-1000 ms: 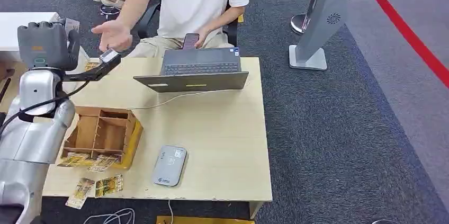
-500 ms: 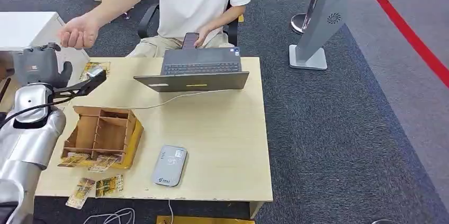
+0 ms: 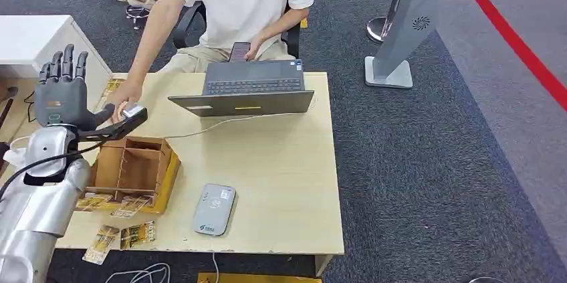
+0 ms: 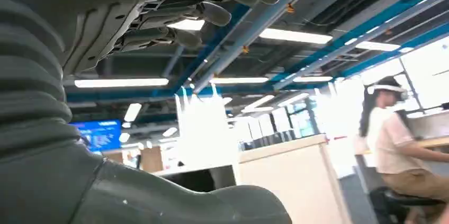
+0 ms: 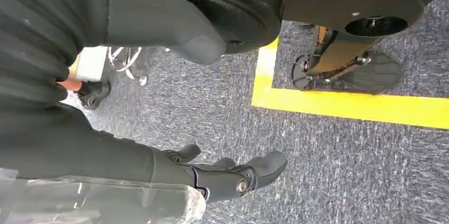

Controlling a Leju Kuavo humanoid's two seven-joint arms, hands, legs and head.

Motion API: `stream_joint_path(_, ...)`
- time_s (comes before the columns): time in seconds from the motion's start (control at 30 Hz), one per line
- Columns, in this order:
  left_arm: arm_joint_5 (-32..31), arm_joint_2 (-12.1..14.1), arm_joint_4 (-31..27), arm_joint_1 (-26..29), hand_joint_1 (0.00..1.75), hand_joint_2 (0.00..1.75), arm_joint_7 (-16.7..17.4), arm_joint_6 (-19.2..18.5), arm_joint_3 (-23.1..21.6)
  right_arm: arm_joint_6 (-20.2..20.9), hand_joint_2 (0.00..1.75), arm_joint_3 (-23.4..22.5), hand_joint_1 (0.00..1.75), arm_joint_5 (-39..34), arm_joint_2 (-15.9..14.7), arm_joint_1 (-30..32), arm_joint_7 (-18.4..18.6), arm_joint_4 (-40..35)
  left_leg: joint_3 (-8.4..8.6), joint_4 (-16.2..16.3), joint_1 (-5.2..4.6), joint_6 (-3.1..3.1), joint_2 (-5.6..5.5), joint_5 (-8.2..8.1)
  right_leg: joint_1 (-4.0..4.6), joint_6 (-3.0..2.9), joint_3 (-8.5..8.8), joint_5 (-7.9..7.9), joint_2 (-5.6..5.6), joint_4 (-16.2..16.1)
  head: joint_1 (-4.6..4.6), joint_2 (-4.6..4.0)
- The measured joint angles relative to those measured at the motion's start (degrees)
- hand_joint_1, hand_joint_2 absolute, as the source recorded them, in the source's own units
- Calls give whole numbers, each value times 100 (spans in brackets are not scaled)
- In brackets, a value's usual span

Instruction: Pass the card to the sensor for recognition and then transmit it.

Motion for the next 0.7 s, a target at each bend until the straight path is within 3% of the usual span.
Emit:
stream_joint_path(0.17,496,-7,-1450,851,0,175,-184,-203,-63,-41,175,-7,0,-100,2,31,2,0,1,0,-1,3,11,-8,-1,2,-2,-3,11,-1,7,0)
stream_joint_path(0.33,527,158,-3036,1948,0,175,-184,-81,-431,-103,175,-37,0,-136,2,89,20,0,0,0,-1,7,14,-23,-1,7,-4,-14,15,-2,9,0)
stream_joint_path(0.5,110,536,-4069,2881,0,175,-304,569,-921,-111,175,-55,0,-131,2,122,-26,0,1,-2,0,5,16,-29,-1,10,-5,-21,16,-2,7,0)
stream_joint_path(0.7,-185,1087,-4548,3712,0,175,-486,1423,-1193,-94,175,-55,0,5,0,128,-120,0,1,-4,1,2,14,-32,0,17,-1,-27,15,-1,7,0)
